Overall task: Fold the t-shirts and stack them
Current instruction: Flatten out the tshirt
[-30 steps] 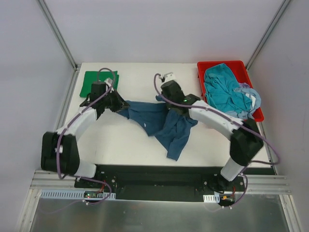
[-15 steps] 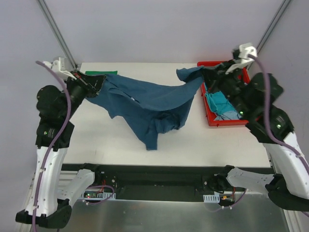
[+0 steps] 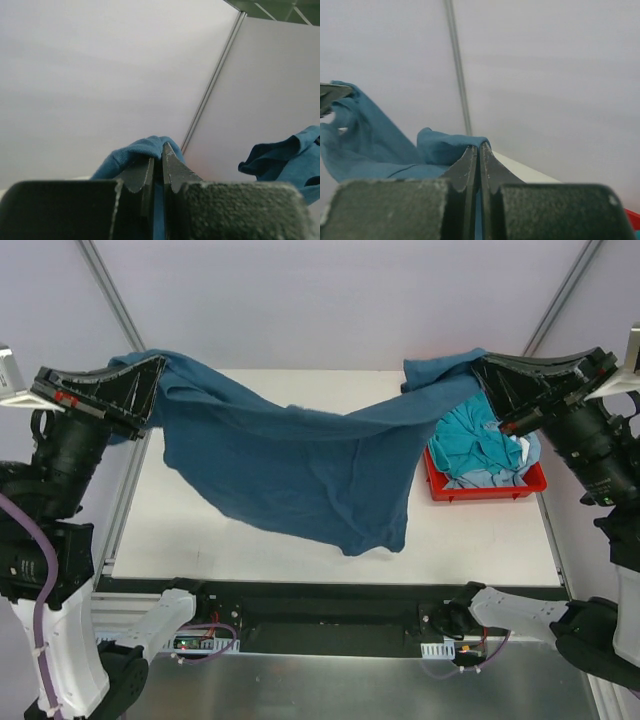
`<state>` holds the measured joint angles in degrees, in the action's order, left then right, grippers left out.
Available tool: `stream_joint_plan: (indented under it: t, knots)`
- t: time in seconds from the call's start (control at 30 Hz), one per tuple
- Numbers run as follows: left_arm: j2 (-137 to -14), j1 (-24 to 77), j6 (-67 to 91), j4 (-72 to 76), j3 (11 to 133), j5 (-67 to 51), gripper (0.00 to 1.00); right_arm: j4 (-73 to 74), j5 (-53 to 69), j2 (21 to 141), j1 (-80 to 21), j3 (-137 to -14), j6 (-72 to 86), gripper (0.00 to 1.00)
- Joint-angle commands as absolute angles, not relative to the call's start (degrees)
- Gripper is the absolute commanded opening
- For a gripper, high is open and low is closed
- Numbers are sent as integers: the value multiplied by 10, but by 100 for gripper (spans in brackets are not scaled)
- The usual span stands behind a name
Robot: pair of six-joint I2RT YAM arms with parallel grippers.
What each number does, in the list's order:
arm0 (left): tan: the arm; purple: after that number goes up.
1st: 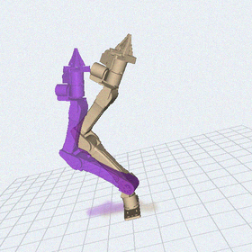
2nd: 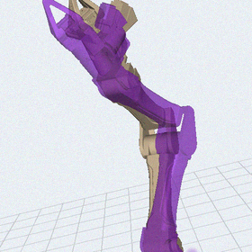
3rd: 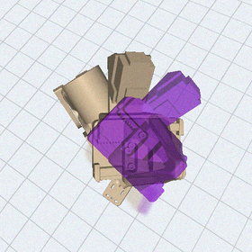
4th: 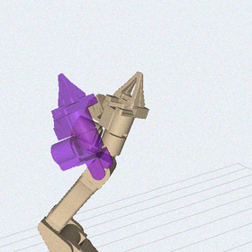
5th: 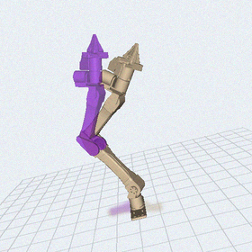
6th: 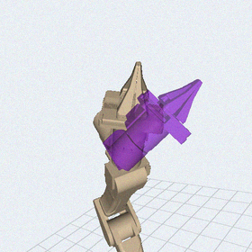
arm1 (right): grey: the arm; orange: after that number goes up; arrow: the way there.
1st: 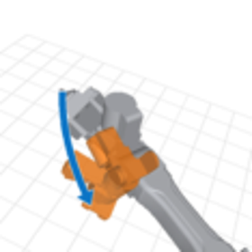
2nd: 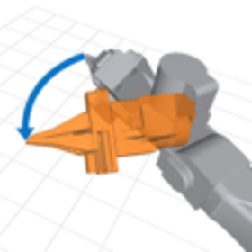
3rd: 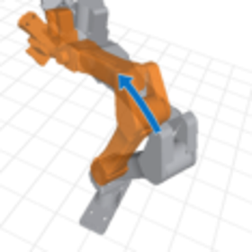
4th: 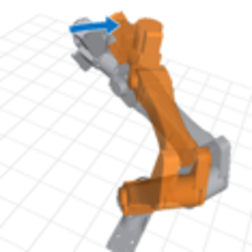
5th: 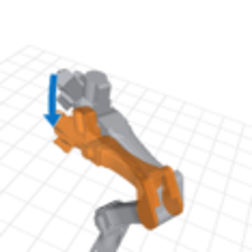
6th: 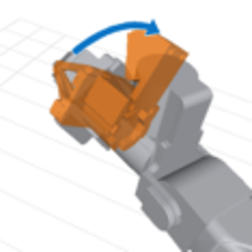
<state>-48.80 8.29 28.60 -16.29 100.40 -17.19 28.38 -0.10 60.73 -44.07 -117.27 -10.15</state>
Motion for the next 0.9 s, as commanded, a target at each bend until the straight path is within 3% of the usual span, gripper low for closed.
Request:
stream_joint_plan:
  t: [0.0,0.17,0.3,0.4,0.57,0.7,0.87]
  knots:
    - [-590,85,260,-156,1063,-159,0,265,-116,667,-437,-1186,-145,0]
    - [-740,84,250,-164,1141,-143,0,222,-97,757,-344,-1194,-113,1]
    - [-877,84,210,-185,1262,-112,0,200,-74,863,-270,-1262,-114,0]
    - [-957,81,212,-193,1365,-157,0,192,-53,938,-231,-1344,-107,0]
    - [-1017,81,229,-190,1487,-158,0,144,-34,956,-209,-1405,-102,0]
    - [-986,81,226,-171,1465,-161,0,141,-27,916,-199,-1377,-105,0]
    - [-904,81,222,-164,1288,-173,0,122,-6,801,-198,-1180,-98,1]
